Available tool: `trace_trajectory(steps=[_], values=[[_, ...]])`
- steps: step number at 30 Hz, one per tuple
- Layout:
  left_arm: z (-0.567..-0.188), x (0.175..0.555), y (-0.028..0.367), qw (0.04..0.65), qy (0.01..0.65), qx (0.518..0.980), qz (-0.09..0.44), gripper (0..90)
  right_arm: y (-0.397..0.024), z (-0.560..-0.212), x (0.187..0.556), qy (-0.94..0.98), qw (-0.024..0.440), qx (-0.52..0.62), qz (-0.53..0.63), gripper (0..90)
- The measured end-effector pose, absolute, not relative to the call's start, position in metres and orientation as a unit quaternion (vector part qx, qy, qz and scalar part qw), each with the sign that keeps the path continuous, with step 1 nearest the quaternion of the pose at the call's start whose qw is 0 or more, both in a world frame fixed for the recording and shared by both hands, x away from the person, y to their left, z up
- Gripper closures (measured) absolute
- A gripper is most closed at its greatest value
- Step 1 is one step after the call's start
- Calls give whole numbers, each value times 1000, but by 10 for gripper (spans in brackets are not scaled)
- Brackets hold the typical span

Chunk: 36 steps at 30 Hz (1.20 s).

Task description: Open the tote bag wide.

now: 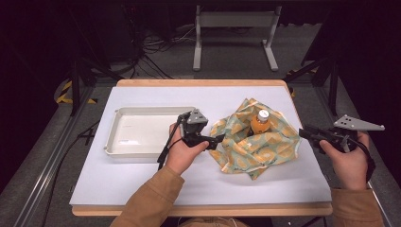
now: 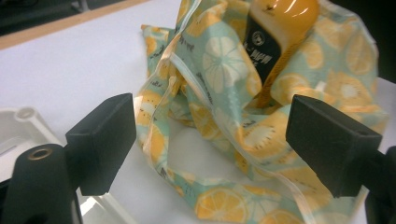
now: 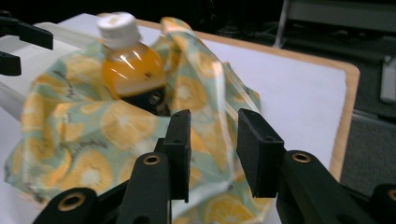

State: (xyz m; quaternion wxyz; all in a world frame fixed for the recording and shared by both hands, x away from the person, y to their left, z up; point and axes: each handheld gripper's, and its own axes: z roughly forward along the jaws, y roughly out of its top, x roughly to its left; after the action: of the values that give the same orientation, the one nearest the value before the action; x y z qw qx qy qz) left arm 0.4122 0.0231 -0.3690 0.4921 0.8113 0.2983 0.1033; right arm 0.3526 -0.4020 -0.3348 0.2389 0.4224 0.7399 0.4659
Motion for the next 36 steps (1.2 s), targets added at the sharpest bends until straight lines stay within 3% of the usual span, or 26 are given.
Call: trace_trajectory(steps=[12, 25, 36], values=[[-364, 396, 33, 500, 282, 811, 111, 168, -353, -348, 372, 758, 224, 366, 491, 641], [-372, 400, 32, 492, 289, 814, 104, 167, -342, -392, 391, 800, 205, 373, 423, 253], [-376, 402, 33, 494, 294, 812, 102, 166, -340, -413, 395, 817, 187, 378, 393, 209]])
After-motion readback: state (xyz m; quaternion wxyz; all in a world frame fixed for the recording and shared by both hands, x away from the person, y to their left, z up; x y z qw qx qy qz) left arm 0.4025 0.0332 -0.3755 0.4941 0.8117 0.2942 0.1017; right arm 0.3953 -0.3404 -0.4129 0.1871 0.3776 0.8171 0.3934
